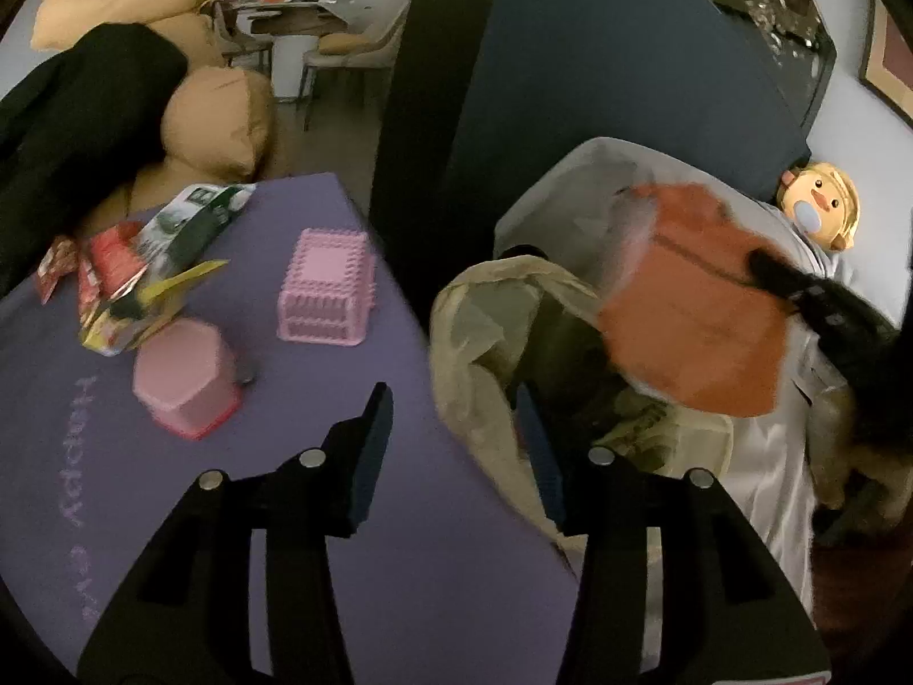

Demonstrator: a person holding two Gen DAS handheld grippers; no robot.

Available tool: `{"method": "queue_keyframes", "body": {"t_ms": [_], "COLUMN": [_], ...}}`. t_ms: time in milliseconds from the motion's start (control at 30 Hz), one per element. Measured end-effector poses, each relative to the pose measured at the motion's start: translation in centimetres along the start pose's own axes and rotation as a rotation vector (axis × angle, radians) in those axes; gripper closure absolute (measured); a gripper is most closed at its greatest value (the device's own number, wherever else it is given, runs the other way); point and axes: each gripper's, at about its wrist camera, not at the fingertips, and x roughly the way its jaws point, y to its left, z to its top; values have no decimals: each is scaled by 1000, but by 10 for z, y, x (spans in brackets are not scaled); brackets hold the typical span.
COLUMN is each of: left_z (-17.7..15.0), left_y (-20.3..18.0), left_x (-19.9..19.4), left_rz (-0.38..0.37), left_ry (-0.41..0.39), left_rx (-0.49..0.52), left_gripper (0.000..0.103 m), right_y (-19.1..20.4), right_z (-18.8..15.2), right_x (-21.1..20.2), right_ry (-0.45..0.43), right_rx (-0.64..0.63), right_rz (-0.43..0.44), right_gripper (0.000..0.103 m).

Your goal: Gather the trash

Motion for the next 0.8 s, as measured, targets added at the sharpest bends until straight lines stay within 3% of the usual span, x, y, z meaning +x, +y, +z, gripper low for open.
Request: {"method": "queue_keyframes", "body": {"t_ms": [200, 367, 633, 667, 733, 767, 800], "left_z": [-13, -20, -25, -25, -27, -28, -30], "left_y": [28, 48, 67, 71, 80, 84, 88], "left_x": [-16, -21, -27, -28, -32, -33, -36], "left_rz": [30, 34, 12, 12, 12, 13, 15], "left_ry": [-17, -10, -19, -21, -27, -30, -33], "left_rx": [-47, -83, -128, -136, -155, -161, -169], "left_gripper": [57, 57, 57, 57, 56, 56, 56], "right_y": [34, 43, 37, 36, 37, 36, 35], "right_z": [-29, -53, -59, -59, -57, -54, -52], "right_x": [60, 94, 100, 98, 92, 89, 85], "right_ry": [149, 298, 359, 361, 358, 351, 344], "right_rx": [-100, -8, 66, 62, 42, 38, 35], "right_rz": [-51, 77, 110, 109, 103, 104, 105], "right_gripper": [96, 96, 95, 93, 73, 55, 53]}}
